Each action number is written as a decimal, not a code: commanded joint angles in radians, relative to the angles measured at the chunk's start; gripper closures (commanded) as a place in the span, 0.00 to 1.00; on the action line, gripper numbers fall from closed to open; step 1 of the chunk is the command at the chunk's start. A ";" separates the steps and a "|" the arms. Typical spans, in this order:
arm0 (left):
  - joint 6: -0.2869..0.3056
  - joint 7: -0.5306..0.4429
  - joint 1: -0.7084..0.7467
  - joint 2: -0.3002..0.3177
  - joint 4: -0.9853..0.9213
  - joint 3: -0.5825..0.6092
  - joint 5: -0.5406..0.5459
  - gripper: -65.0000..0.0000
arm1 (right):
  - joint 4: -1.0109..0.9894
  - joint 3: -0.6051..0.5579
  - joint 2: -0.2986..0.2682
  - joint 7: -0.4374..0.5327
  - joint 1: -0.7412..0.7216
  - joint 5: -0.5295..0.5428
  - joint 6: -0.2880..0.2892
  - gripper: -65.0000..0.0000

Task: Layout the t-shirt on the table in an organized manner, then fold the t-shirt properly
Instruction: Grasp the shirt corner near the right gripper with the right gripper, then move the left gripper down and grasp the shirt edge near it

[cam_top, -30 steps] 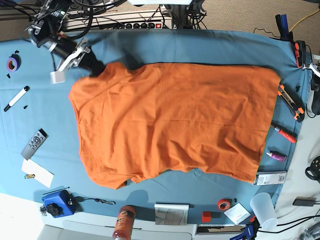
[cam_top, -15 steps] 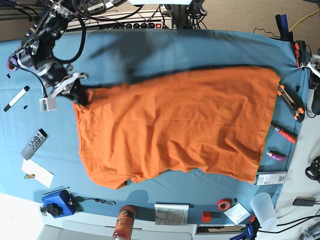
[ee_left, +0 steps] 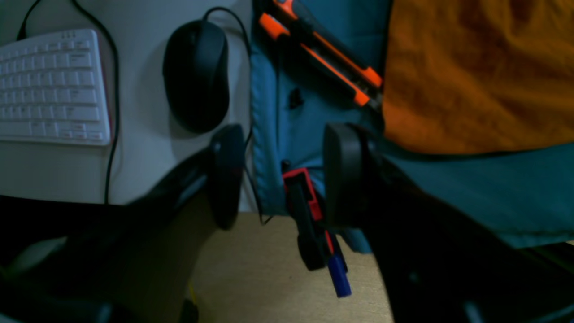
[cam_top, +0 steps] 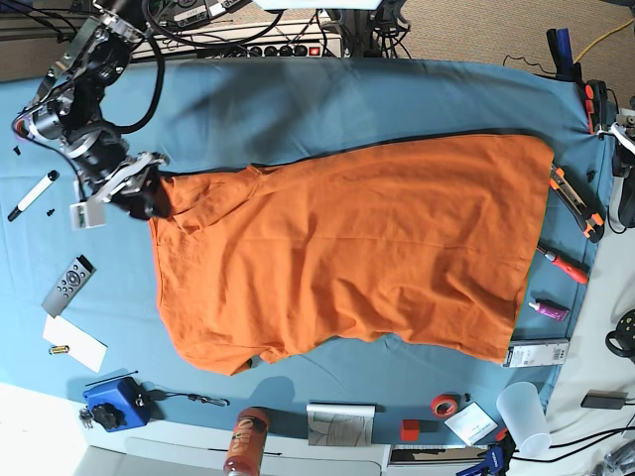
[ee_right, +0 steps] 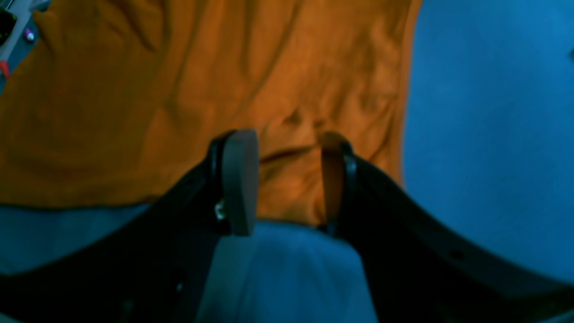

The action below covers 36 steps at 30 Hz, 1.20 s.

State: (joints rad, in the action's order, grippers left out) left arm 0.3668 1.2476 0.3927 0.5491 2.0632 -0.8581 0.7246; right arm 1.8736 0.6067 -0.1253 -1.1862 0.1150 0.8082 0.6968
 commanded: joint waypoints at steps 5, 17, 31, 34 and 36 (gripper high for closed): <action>0.000 0.012 0.001 0.022 0.013 -0.009 0.000 0.55 | 0.015 0.017 -0.061 0.085 -0.079 -0.073 -0.013 0.64; -0.031 0.008 0.100 0.021 0.013 -0.009 -0.123 0.55 | -0.070 0.169 -0.064 -0.095 -0.066 0.097 -0.027 0.64; -0.031 0.007 0.100 0.022 0.013 -0.009 -0.119 0.55 | -0.154 -0.185 0.001 0.112 -0.046 -0.204 -0.106 0.64; -0.031 -0.008 0.101 0.021 0.013 -0.009 -0.119 0.55 | -0.154 -0.210 0.001 0.132 -0.047 -0.226 -0.126 0.64; -0.031 -0.019 0.100 0.022 0.013 -0.009 -0.119 0.55 | -0.154 -0.212 0.001 0.145 -0.047 -0.249 -0.146 0.64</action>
State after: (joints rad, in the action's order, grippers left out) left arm 0.3397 1.2434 0.4900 0.5491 2.0636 -0.8585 0.6098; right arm 1.7031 0.3916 -0.1135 -1.0622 0.0811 0.5461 0.5457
